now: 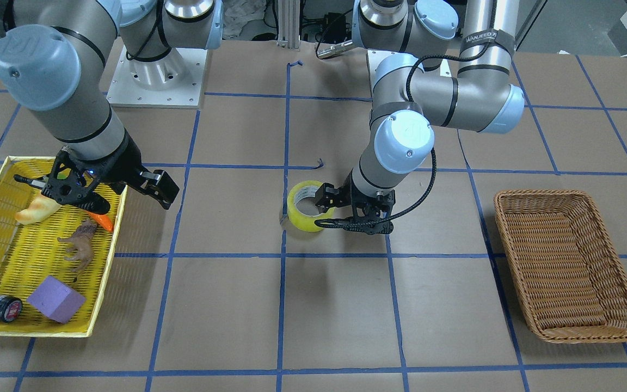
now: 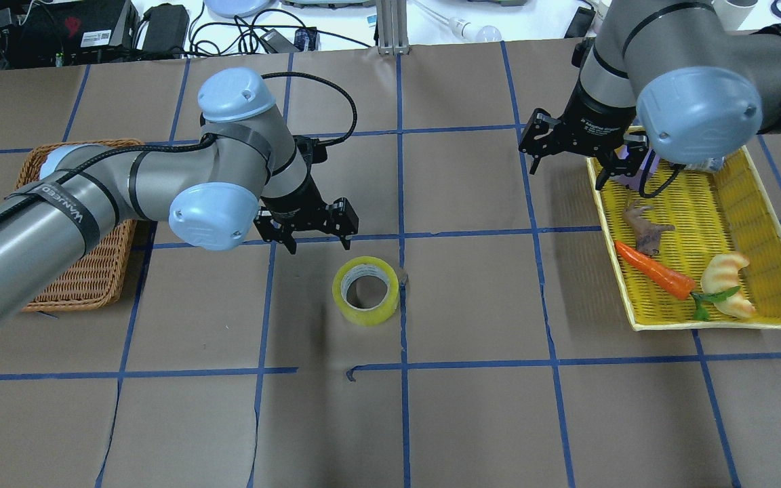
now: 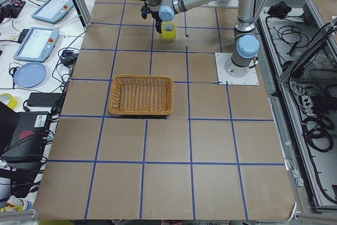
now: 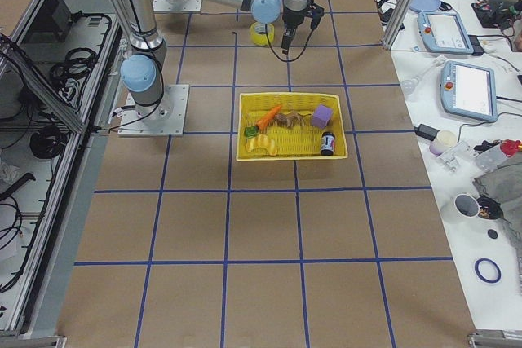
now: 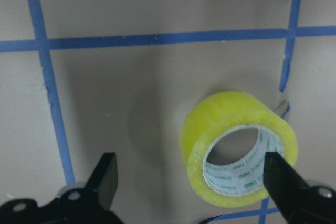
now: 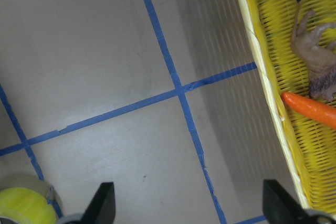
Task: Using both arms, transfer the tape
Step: 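Lower the left gripper onto the tape roll and grip its rim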
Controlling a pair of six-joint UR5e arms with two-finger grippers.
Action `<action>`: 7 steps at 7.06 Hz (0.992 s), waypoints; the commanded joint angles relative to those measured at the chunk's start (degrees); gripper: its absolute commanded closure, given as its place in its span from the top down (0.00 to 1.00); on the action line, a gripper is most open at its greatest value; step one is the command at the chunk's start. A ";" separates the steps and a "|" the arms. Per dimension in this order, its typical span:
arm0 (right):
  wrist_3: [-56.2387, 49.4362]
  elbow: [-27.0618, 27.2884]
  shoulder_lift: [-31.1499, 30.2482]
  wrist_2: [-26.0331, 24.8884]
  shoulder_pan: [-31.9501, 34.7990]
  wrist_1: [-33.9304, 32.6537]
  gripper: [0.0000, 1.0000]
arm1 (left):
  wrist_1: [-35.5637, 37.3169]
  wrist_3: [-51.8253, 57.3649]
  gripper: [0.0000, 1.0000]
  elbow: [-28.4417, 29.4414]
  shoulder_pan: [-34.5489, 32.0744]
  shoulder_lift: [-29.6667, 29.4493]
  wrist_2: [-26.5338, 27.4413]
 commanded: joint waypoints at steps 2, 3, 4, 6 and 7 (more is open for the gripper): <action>-0.81 0.41 -1.10 -4.31 -0.15 3.06 1.00 | 1.64 -1.40 1.00 -1.37 -4.09 -3.89 0.26; -0.81 0.42 -1.19 -4.14 0.11 3.06 1.00 | 3.38 -1.49 1.00 -3.46 -5.06 -3.98 0.35; -0.81 0.07 -1.19 -4.22 0.03 2.97 1.00 | 7.05 -1.49 1.00 -6.96 -5.94 -3.90 0.61; -0.81 -0.11 -1.19 -3.96 0.11 2.88 1.00 | 11.39 -0.62 0.87 -9.64 -5.86 -3.98 0.70; -0.72 -0.02 -1.19 -4.05 0.11 2.97 1.00 | 10.61 -0.26 0.74 -8.33 -5.51 -2.59 0.96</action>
